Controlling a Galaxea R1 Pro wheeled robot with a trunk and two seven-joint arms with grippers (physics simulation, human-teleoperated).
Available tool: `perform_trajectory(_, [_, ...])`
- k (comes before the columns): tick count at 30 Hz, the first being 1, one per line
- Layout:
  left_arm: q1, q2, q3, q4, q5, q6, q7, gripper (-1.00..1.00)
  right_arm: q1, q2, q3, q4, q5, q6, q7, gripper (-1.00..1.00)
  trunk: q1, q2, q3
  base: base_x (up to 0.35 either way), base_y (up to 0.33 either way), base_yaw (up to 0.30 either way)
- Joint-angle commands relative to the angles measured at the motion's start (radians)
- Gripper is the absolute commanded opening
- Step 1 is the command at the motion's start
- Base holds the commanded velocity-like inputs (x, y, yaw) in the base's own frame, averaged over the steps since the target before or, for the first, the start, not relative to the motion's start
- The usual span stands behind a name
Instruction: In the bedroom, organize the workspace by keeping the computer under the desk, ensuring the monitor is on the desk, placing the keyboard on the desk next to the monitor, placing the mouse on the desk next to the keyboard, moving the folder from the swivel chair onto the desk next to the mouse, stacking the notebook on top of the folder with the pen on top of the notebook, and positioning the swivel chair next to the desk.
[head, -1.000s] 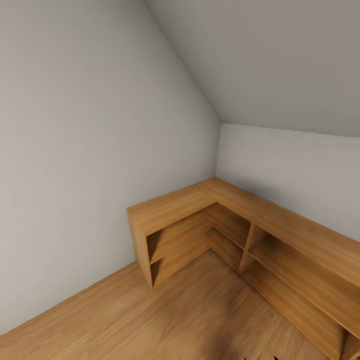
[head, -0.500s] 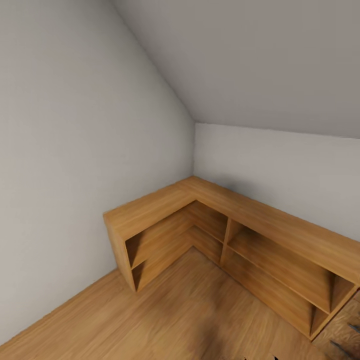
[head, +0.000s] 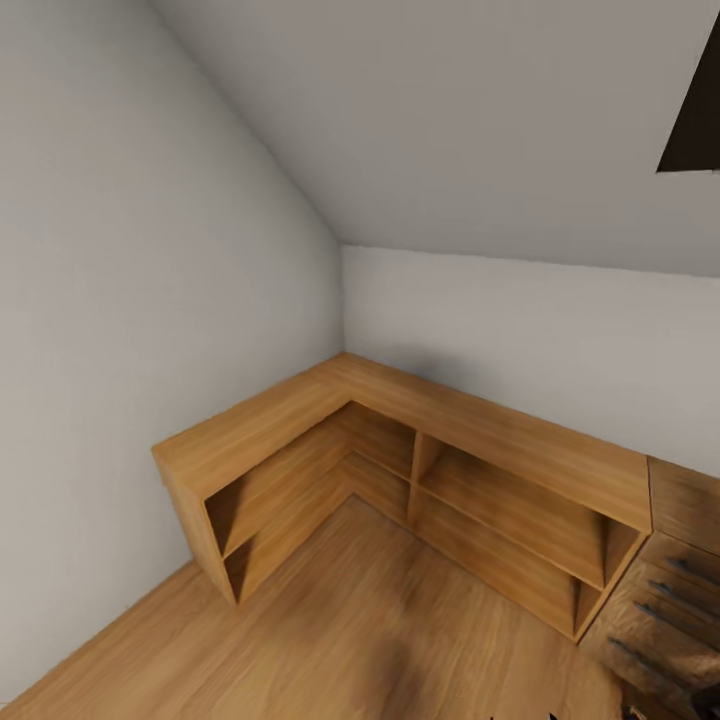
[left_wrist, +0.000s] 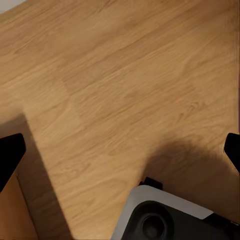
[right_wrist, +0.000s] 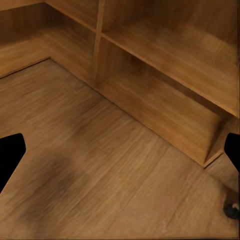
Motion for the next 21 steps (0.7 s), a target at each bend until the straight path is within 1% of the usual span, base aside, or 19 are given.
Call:
perform_trajectory(1, [0.0,0.0,-0.001,-0.002,0.007,-0.001,0.0,1.0,0.0,0.0,0.008,-0.002,0.0,0.0,-0.01,1.0,0.001,-0.002,-0.002,0.245,0.157,-0.3])
perform_trajectory(14, [0.0,0.0,-0.001,-0.003,0.007,-0.001,-0.001,1.0,-0.001,0.0,0.008,-0.001,0.001,0.0,-0.01,1.0,0.001,-0.002,-0.002,0.287,0.154,-0.3])
perform_trajectory(17, [0.0,0.0,-0.001,-0.002,0.007,-0.001,0.0,1.0,-0.001,0.0,0.009,-0.001,0.001,0.0,-0.01,1.0,0.001,-0.002,-0.002,0.257,0.051,-0.3])
perform_trajectory(21, [0.0,0.0,-0.001,-0.002,0.007,-0.001,0.001,1.0,-0.001,0.0,0.01,0.0,0.001,0.0,-0.009,1.0,0.001,-0.002,-0.002,0.168,0.011,-0.3])
